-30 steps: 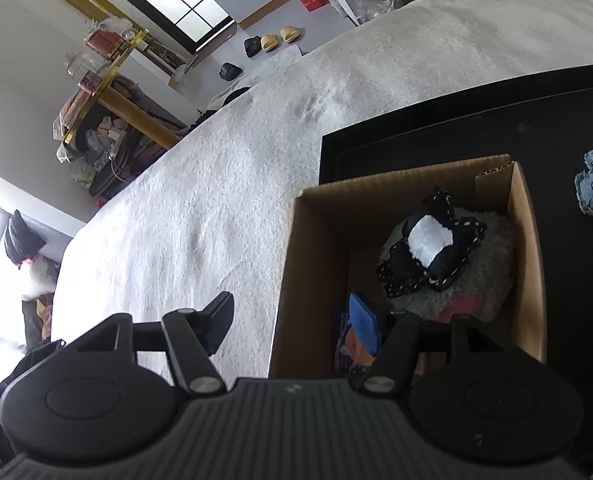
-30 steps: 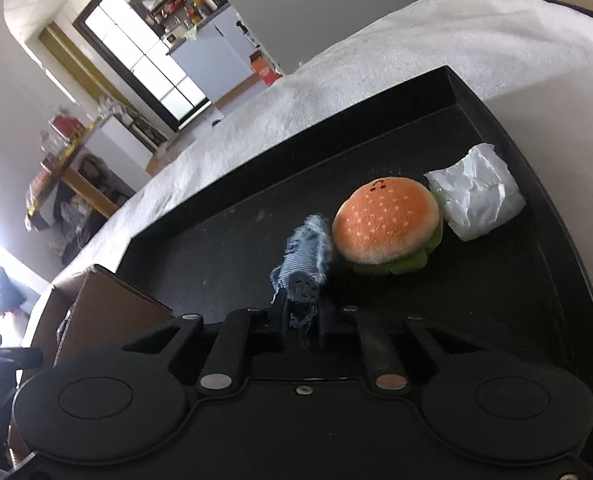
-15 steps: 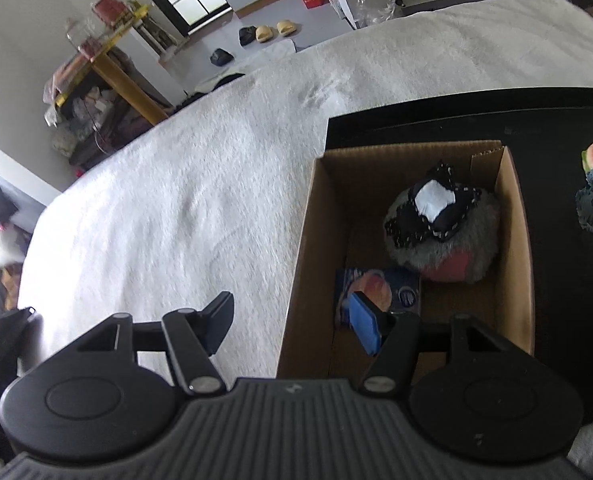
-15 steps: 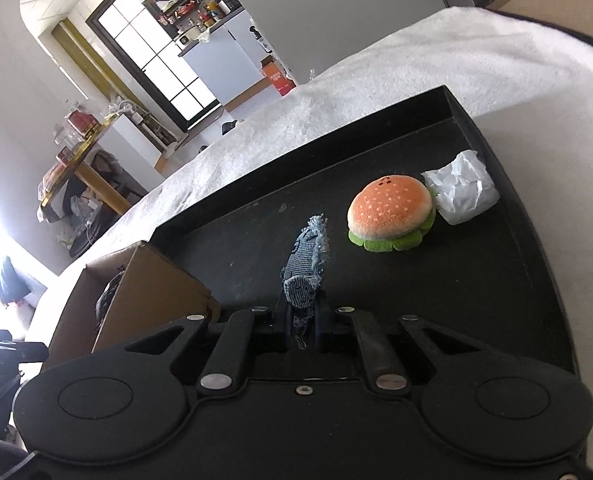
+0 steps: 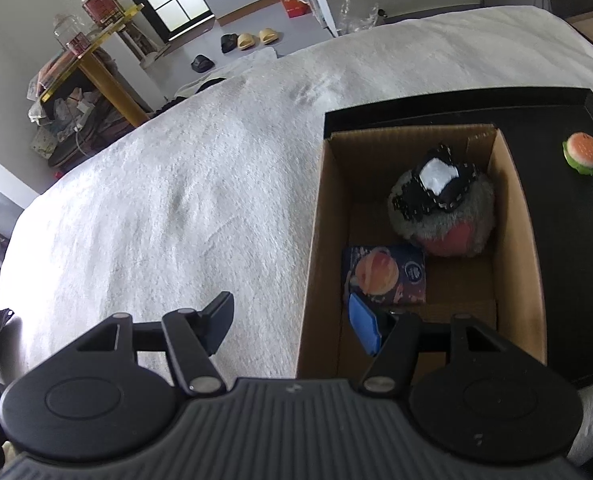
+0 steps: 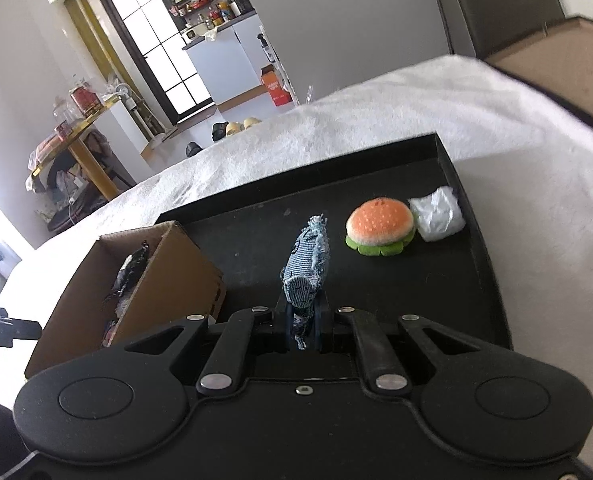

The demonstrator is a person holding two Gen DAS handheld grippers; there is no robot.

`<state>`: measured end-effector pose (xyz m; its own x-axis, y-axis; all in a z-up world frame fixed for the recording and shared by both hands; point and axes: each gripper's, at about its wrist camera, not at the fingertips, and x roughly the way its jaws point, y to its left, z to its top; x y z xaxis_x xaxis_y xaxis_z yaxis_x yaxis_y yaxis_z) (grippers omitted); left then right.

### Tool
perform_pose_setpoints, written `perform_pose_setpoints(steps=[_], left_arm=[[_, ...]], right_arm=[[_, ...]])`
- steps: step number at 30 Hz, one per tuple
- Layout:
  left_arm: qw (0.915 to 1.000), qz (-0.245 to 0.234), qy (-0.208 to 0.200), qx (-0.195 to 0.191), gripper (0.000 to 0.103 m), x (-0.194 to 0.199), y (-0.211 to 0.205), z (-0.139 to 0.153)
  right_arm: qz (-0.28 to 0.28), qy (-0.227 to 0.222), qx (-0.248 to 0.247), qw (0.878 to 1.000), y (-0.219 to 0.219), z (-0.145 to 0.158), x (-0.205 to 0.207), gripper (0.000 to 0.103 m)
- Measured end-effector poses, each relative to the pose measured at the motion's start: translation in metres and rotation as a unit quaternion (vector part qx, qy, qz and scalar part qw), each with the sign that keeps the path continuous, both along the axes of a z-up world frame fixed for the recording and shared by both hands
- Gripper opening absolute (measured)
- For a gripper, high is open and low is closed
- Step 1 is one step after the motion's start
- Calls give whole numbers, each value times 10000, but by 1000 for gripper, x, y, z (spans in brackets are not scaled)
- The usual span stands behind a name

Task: Organize soft objects
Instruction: 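Carry the blue denim plush with the right gripper and release it into the box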

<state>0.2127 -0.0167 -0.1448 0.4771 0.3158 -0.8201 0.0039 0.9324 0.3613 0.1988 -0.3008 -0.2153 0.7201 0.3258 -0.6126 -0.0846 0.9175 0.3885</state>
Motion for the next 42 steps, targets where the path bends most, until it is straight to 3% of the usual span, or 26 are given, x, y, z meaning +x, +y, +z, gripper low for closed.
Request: perform_pose_setpoints(steps=[20, 34, 42], left_arm=[[9987, -124, -70, -489, 62, -8, 19, -2], [9979, -173, -35, -619, 59, -5, 26, -9], [9971, -224, 5, -722, 56, -3, 29, -13]], right_arm=[[459, -485, -1007, 9927, 47, 45, -21, 10], [1008, -847, -1865, 9736, 93, 58, -21, 11], [1194, -1013, -2118, 9647, 114, 62, -15, 11]])
